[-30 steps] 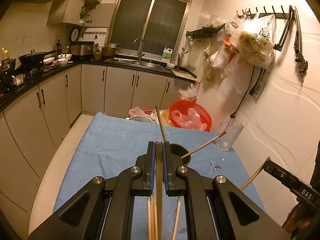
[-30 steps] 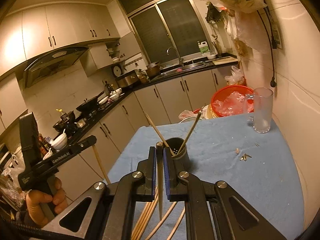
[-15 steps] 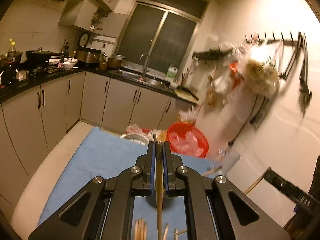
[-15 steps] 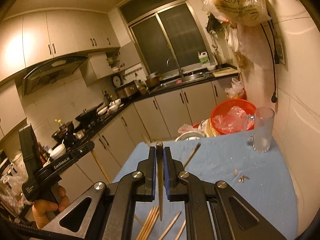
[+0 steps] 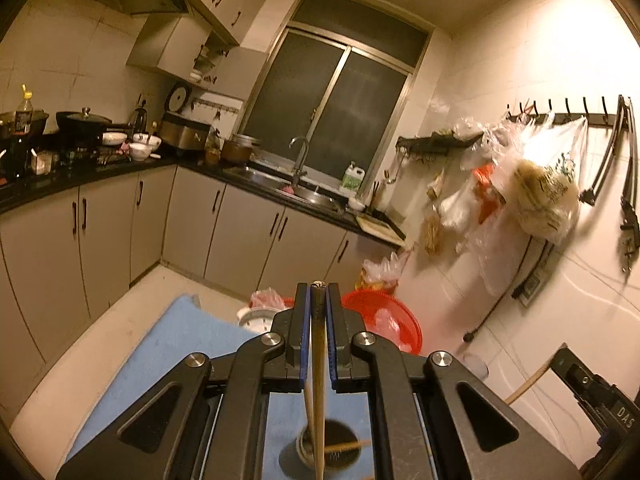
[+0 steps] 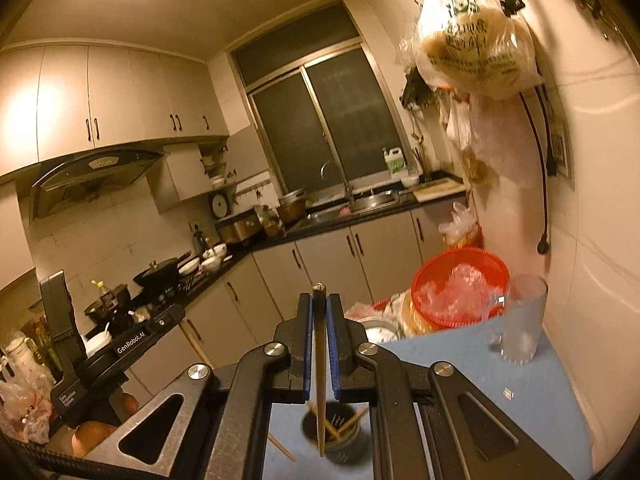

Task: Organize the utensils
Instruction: 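Carry the chopstick with the left tool and lower it into the holder cup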

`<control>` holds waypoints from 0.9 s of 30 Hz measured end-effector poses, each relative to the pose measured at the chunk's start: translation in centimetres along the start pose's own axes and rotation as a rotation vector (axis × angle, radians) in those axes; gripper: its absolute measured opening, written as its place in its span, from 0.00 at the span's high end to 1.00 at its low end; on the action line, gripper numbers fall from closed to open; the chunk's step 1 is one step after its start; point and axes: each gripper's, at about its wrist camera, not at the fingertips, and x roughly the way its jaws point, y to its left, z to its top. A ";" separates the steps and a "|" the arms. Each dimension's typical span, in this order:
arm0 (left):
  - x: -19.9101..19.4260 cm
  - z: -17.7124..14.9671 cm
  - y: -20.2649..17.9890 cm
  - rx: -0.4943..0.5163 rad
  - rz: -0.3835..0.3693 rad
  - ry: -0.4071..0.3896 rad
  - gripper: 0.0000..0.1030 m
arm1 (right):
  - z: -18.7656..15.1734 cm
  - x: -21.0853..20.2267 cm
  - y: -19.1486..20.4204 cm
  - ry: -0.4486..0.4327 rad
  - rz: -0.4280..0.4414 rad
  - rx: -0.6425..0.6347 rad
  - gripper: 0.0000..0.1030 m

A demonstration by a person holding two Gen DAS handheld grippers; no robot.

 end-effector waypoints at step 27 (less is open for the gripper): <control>5.5 -6.5 2.7 0.024 0.014 0.130 0.93 | -6.7 5.7 -3.1 0.121 -0.053 -0.030 0.93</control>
